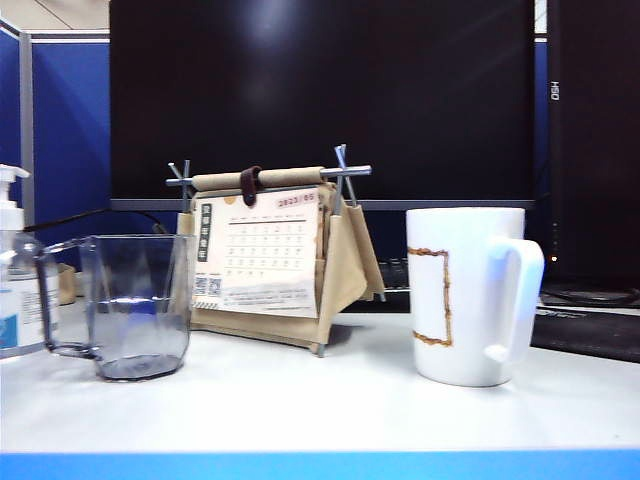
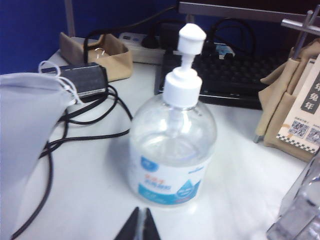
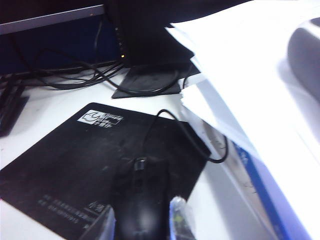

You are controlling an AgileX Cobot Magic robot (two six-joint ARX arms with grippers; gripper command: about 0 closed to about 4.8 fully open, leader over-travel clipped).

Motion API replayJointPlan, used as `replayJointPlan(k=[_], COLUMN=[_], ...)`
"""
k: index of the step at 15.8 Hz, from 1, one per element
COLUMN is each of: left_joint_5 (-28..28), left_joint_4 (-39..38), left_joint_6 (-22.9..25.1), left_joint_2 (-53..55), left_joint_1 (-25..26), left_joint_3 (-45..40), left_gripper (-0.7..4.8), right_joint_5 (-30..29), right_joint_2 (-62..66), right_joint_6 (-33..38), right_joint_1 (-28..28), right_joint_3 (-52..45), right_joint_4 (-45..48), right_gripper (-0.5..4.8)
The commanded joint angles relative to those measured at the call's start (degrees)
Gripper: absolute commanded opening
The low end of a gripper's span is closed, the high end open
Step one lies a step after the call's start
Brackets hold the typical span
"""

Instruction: Swap the positions of the transparent plastic cup and the white ceramic cup.

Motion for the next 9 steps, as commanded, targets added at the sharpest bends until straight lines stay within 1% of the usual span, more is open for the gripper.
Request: replayJointPlan(k=[1, 4, 5, 6, 7, 8, 9], left_joint_5=[0.4, 0.4, 0.5, 0.5, 4.3, 10.5, 15.4], left_joint_4=[-0.2, -0.2, -0.2, -0.2, 0.4, 0.9, 1.5], left_joint_6=[-0.2, -0.2, -0.2, -0.7, -9.9, -14.1, -15.4], left_joint_2=[0.0, 0.0, 0.0, 0.0, 0.0, 0.0, 0.0], left_joint_1=[0.0, 0.0, 0.0, 0.0, 0.0, 0.0, 0.0], left_joint_3=[0.0, 0.0, 0.0, 0.0, 0.0, 0.0, 0.0], left_gripper=[-0.05, -0.05, -0.05, -0.05, -0.03, -0.01, 0.0], right_joint_5=[-0.1, -1.8, -3.7, -5.7, -14.1, -19.4, -23.9], right_joint_2=[-0.1, -0.1, -0.1, -0.1, -0.1, -0.1, -0.1], right_joint_6=[0.0, 0.1, 0.4, 2.5, 15.7, 19.8, 20.7], right_joint_1=[0.1, 0.1, 0.1, 0.1, 0.1, 0.1, 0.1], right_joint_3=[0.2, 0.2, 0.2, 0.2, 0.2, 0.2, 0.2], right_joint_4=[0.9, 0.8, 0.8, 0.8, 2.1, 3.2, 4.0], right_gripper=[1.49, 1.48, 1.49, 1.49, 1.48, 1.48, 1.48])
